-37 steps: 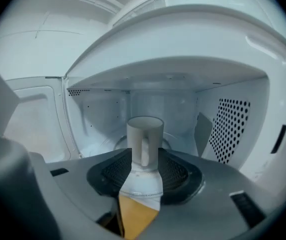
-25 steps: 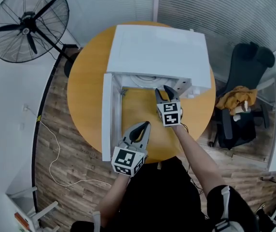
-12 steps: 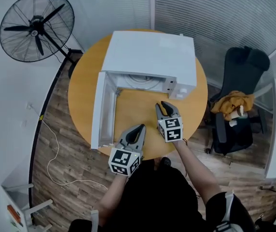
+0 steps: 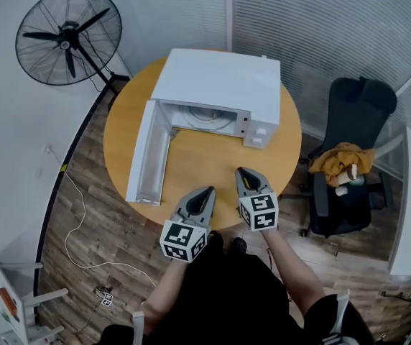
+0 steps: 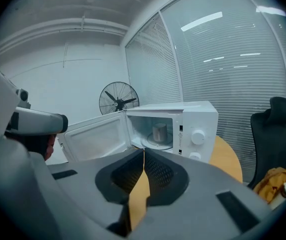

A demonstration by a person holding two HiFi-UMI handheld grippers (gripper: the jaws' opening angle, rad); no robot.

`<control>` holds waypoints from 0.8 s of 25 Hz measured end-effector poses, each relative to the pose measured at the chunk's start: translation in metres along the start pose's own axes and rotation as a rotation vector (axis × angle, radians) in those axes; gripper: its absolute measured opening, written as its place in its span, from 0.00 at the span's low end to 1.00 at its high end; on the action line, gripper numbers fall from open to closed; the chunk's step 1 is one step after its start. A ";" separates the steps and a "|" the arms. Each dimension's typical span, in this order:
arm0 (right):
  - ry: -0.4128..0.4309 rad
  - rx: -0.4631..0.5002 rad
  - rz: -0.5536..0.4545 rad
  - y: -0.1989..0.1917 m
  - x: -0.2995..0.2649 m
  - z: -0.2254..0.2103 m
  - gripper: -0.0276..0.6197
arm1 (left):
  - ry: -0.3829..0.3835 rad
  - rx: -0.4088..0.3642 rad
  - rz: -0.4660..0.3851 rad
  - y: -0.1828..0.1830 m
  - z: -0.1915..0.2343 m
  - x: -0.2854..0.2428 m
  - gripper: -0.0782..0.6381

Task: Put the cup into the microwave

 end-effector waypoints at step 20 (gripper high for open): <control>0.143 0.062 -0.131 -0.001 0.110 0.041 0.05 | 0.056 0.010 -0.064 -0.011 -0.044 0.040 0.10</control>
Point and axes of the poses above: the fingertips, and each gripper's own axes: x backward along the fingers, z to its left, y out of its top, the point moved 3 cm from there along x, backward along the fingers, and after that the axes turned 13 degrees about z, right-handed, at the moved point
